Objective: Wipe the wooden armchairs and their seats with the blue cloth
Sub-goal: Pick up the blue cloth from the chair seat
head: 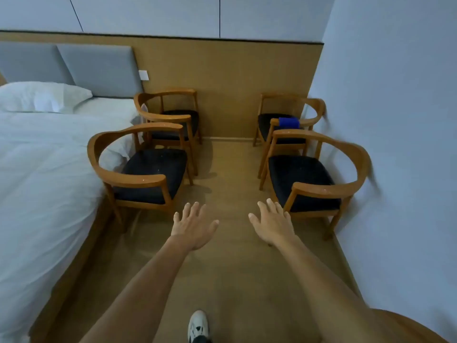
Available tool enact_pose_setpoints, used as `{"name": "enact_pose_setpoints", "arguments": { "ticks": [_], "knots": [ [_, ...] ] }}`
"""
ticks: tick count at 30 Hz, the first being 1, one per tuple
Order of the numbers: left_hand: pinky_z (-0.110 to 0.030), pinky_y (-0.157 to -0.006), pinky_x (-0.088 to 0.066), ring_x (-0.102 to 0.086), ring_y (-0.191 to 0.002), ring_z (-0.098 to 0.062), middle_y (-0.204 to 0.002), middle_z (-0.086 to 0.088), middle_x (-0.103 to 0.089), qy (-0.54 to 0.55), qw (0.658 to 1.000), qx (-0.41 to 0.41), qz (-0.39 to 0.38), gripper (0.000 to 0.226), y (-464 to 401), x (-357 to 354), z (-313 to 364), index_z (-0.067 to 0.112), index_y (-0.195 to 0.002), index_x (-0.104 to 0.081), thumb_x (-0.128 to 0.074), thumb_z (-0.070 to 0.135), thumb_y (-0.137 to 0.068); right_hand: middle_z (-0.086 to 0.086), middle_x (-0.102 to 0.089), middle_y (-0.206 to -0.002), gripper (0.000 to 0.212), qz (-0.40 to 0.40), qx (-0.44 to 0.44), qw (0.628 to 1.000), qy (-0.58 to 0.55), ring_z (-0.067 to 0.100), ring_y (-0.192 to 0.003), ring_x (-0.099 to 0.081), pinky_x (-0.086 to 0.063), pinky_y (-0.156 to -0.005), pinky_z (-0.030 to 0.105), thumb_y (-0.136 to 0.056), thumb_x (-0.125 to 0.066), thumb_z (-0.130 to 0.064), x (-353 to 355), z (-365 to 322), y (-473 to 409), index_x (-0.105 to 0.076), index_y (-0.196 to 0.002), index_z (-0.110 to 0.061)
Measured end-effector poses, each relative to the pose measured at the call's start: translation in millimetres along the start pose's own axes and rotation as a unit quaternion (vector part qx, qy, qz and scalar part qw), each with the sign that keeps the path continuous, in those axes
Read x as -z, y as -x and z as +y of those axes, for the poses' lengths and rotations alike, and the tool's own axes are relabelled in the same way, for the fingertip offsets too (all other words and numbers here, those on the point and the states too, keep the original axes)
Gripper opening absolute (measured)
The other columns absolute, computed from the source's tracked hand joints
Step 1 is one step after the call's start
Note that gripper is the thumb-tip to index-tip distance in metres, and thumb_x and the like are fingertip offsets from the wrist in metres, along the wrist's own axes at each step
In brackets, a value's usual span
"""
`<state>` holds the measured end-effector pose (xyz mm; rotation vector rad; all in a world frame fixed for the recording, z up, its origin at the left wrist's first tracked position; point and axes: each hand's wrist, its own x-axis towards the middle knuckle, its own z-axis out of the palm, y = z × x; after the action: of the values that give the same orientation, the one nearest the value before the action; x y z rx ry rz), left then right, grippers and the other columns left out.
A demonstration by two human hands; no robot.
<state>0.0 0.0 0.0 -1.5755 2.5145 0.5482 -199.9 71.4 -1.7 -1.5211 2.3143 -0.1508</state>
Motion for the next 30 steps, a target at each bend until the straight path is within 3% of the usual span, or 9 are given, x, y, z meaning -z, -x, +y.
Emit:
{"name": "enact_pose_setpoints", "arguments": {
  "ticks": [15,30],
  "knots": [
    [-0.053,-0.118,-0.006,0.002,-0.148,-0.028,-0.161,-0.006,-0.005,-0.013,1.000,-0.017,0.009,0.068,-242.9,84.8,-50.3,0.019,-0.152,-0.014,-0.027,0.057,-0.097,0.006,-0.008,-0.160,0.059,-0.002,-0.033,0.999,0.008,0.027,-0.147,-0.004,-0.012,-0.115,0.047,-0.100,-0.027,-0.049,23.7,-44.4,-225.8,-0.020,-0.151,-0.019],
    [-0.054,-0.115,-0.008,0.000,-0.147,-0.029,-0.160,-0.008,-0.008,-0.030,0.998,-0.044,-0.015,0.066,-478.9,121.7,-6.5,0.019,-0.150,-0.016,-0.030,0.054,-0.096,0.007,0.000,-0.160,0.060,0.014,-0.071,0.997,0.016,0.028,-0.147,0.001,-0.010,-0.117,0.048,-0.100,-0.028,-0.050,70.0,3.5,-442.3,-0.018,-0.151,-0.020]
  ]
}}
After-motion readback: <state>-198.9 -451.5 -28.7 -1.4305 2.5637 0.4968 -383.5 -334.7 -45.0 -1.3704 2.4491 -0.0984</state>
